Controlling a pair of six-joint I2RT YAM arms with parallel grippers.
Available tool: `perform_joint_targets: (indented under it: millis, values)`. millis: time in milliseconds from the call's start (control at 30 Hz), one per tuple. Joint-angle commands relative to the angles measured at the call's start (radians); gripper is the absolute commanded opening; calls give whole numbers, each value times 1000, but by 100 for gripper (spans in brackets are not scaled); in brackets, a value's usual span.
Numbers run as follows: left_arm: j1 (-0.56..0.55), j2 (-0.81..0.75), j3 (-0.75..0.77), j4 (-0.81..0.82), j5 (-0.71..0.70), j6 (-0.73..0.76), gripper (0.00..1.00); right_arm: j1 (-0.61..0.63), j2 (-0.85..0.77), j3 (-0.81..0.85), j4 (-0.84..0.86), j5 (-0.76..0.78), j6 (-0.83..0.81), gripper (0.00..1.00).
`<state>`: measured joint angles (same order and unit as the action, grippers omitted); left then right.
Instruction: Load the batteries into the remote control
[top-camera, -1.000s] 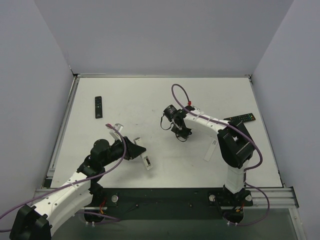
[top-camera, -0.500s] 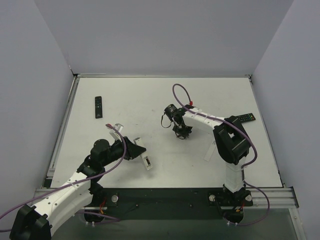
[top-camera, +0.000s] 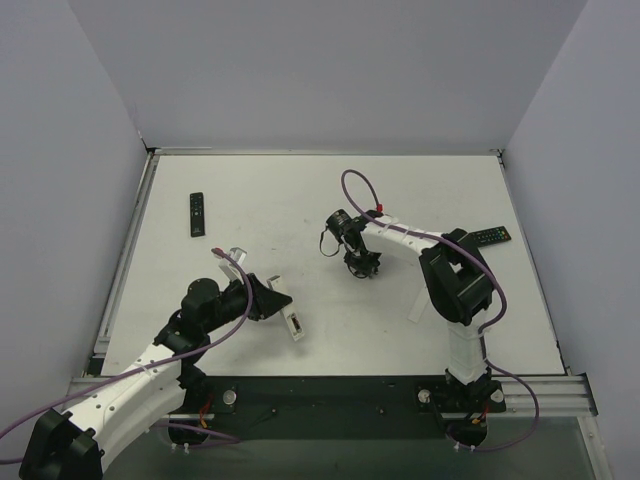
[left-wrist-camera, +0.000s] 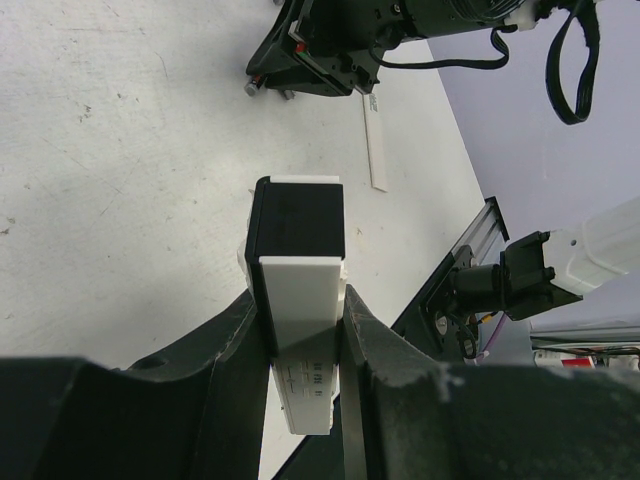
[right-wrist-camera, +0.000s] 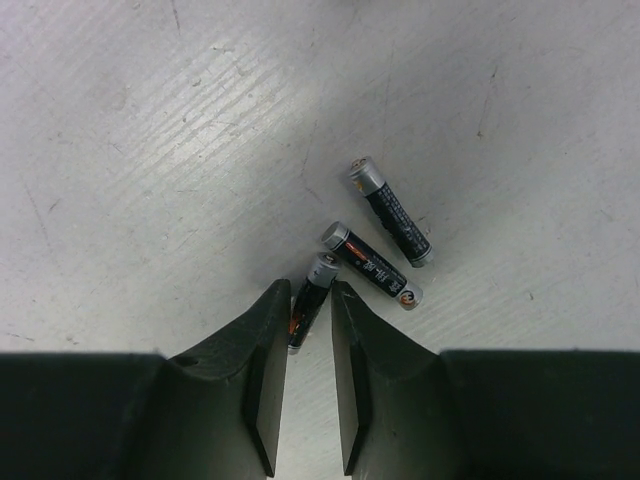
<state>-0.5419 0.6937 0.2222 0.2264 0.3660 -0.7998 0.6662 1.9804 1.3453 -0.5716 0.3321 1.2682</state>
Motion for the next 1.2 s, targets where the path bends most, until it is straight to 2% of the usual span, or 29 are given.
perform_joint_targets:
  millis: [0,200,400,533,667,733,900,1167]
  values:
    - [-4,-14,22,25,-2,5,0,-7,11,6,-36,21,4,17]
    - [-4,-16,22,33,1,-12,0,15,-15,-21,1,31,-82,0]
    - [-4,-14,8,71,-1,-62,0,102,-135,-77,94,105,-314,0]
    - [-3,-2,-9,134,-2,-116,0,200,-288,-139,194,166,-484,0]
    - [-1,18,-38,244,-1,-183,0,292,-445,-271,393,162,-645,0]
    - [0,27,-58,286,-1,-225,0,349,-532,-320,472,150,-752,0]
    - [3,44,-89,398,-12,-311,0,458,-684,-434,670,85,-900,0]
    - [7,49,-80,427,-36,-377,0,561,-765,-518,849,-27,-1053,0]
